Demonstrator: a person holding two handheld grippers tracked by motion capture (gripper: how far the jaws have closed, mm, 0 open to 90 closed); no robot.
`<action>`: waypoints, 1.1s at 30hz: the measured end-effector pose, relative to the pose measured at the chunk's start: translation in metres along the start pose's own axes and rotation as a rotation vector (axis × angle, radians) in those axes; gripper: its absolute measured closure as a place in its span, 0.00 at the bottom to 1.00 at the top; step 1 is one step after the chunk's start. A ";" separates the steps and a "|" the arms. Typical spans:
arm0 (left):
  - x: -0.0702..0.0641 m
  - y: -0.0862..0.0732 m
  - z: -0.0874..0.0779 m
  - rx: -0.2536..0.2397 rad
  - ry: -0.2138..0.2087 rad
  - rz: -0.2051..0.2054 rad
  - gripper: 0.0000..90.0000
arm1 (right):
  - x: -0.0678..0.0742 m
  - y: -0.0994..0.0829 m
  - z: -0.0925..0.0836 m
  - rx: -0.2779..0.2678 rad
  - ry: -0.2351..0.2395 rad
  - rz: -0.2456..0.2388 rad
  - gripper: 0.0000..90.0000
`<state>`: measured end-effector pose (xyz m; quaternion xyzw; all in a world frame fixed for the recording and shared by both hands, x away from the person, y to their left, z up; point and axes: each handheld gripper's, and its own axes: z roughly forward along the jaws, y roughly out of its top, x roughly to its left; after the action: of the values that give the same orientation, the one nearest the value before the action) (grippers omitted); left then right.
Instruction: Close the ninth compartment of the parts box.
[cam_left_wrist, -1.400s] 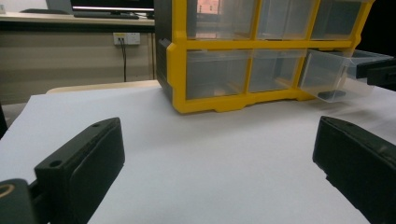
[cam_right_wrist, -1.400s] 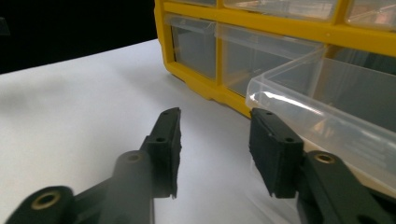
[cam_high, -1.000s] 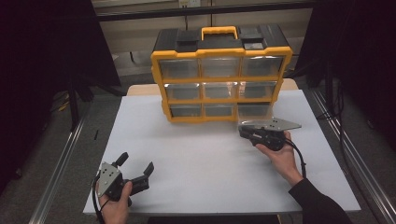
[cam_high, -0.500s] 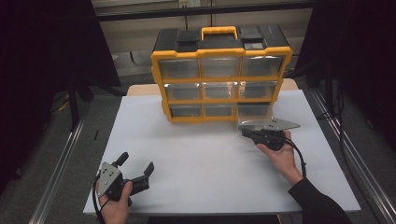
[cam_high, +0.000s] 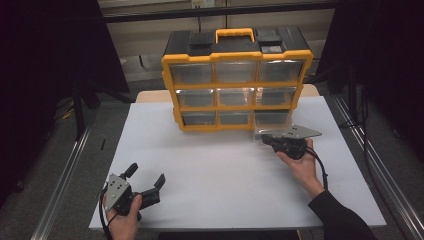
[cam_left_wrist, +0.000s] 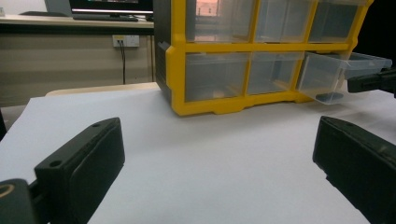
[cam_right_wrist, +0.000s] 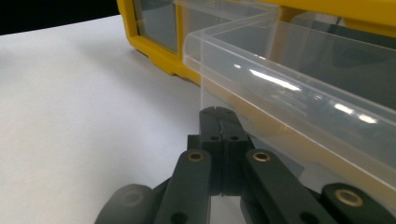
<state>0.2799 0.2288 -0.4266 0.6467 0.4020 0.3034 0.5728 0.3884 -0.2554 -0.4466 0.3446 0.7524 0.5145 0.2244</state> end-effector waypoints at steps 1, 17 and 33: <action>0.000 0.000 0.000 0.000 0.001 0.000 0.03 | -0.001 0.000 0.000 -0.004 -0.001 0.000 1.00; 0.002 -0.001 0.000 0.010 0.007 0.001 0.03 | -0.003 0.000 -0.002 -0.028 -0.020 -0.008 1.00; 0.002 0.000 -0.001 -0.001 0.004 0.002 0.03 | -0.006 -0.002 -0.002 -0.042 -0.041 -0.020 1.00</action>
<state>0.2800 0.2307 -0.4264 0.6463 0.4025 0.3053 0.5719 0.3906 -0.2610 -0.4476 0.3427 0.7401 0.5210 0.2520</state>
